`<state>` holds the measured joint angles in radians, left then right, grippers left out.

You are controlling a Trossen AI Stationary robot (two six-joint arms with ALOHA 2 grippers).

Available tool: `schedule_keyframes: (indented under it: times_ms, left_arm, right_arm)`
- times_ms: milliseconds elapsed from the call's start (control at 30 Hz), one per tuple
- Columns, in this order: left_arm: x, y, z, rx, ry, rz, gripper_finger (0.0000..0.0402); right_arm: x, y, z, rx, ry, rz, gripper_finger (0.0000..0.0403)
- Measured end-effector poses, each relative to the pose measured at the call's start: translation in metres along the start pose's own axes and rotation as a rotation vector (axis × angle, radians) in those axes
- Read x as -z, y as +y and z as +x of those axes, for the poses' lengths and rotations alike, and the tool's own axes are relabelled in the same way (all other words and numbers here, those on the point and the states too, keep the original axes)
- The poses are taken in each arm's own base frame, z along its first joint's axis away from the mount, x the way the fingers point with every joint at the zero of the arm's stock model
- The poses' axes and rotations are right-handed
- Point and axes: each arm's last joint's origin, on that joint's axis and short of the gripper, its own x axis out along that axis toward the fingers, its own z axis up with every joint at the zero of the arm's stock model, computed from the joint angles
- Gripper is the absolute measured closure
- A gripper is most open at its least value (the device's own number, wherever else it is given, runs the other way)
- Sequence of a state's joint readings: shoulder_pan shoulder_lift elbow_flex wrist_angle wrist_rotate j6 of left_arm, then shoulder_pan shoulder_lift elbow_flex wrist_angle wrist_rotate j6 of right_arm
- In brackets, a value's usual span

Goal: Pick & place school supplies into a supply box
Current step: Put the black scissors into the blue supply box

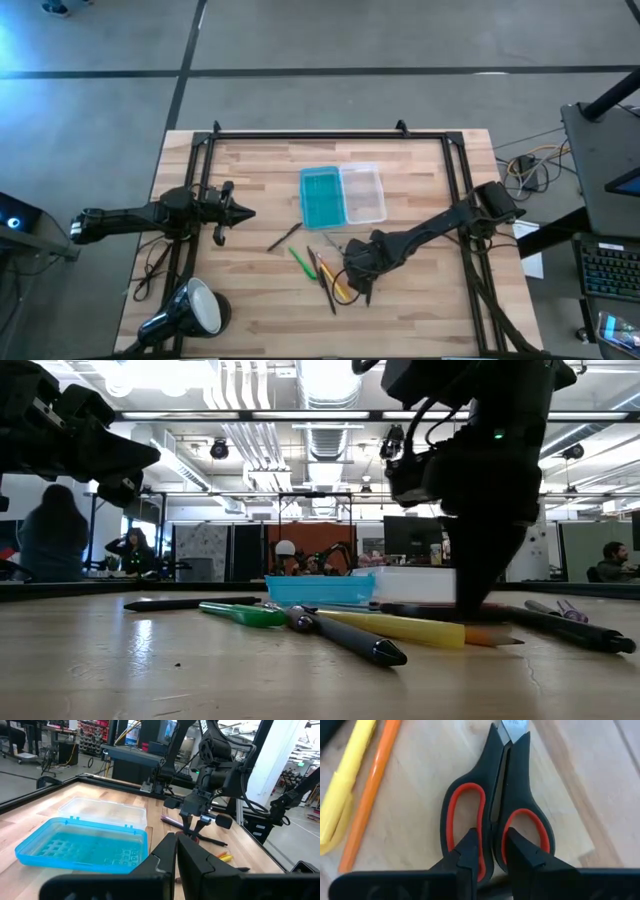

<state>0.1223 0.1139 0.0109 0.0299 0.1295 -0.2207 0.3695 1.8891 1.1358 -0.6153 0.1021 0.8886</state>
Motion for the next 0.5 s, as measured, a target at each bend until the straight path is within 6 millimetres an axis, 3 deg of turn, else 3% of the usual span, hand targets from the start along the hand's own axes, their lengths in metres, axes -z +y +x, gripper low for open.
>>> schedule_keyframes:
  times_ms: [100, 300, 433, 500]
  left_arm:
    - [0.000, 0.000, 0.000, 0.000, 0.000, 0.000, 0.0401]
    - [0.000, 0.000, 0.000, 0.000, 0.000, 0.000, 0.0401]
    - [0.000, 0.000, 0.000, 0.000, 0.000, 0.000, 0.0401]
    - [0.000, 0.000, 0.000, 0.000, 0.000, 0.000, 0.0401]
  right_arm:
    - [0.006, -0.003, -0.019, -0.027, 0.031, -0.005, 0.0347]
    - [0.016, -0.012, -0.081, -0.098, -0.023, 0.068, 0.0347]
    - [0.028, -0.031, -0.118, -0.040, -0.120, 0.281, 0.0347]
    - [0.027, -0.046, -0.122, 0.002, -0.190, 0.428, 0.0347]
